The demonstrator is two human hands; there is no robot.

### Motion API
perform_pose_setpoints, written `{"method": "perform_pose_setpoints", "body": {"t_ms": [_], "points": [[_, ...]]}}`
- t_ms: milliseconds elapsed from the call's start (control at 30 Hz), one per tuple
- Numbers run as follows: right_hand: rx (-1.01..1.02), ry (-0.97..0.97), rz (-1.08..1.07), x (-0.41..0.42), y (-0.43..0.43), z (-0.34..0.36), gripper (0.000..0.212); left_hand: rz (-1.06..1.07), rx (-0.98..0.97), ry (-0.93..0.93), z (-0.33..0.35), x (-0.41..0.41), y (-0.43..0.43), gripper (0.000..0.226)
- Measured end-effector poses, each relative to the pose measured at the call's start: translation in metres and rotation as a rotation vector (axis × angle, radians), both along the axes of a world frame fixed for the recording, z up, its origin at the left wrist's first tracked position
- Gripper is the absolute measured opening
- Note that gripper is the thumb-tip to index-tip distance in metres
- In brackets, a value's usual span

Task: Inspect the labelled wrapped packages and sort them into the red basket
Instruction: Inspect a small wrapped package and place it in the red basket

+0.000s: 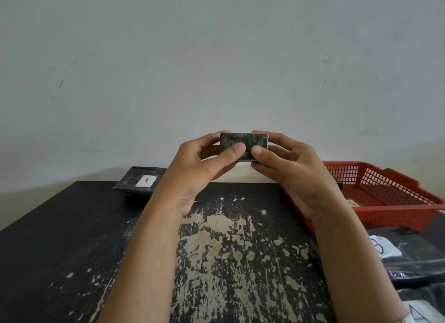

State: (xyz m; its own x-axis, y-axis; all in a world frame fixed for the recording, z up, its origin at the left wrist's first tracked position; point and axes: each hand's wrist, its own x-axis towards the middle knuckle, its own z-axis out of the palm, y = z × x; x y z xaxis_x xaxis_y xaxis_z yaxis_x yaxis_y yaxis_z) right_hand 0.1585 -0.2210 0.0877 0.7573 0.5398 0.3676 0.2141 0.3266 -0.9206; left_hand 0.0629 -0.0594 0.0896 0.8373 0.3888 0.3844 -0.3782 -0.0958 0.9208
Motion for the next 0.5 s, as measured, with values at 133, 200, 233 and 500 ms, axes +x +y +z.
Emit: {"method": "perform_pose_setpoints", "body": {"t_ms": [133,200,233,500], "points": [[-0.005,0.013,-0.013,-0.0004,-0.0005,0.0013,0.052,0.028,0.049,0.008,-0.0028,0.0014,0.0037,0.061],[-0.015,0.005,-0.033,-0.001,0.0,0.0014,0.051,0.048,0.094,0.016,-0.0037,0.0021,0.0038,0.063],[-0.023,-0.005,-0.045,-0.0009,0.0005,0.0011,0.052,0.057,0.117,0.018,-0.0041,0.0022,0.0031,0.064],[-0.009,-0.114,-0.062,0.0007,-0.0006,-0.0017,0.056,-0.019,0.06,0.1,0.001,-0.0015,-0.004,0.066]]}}
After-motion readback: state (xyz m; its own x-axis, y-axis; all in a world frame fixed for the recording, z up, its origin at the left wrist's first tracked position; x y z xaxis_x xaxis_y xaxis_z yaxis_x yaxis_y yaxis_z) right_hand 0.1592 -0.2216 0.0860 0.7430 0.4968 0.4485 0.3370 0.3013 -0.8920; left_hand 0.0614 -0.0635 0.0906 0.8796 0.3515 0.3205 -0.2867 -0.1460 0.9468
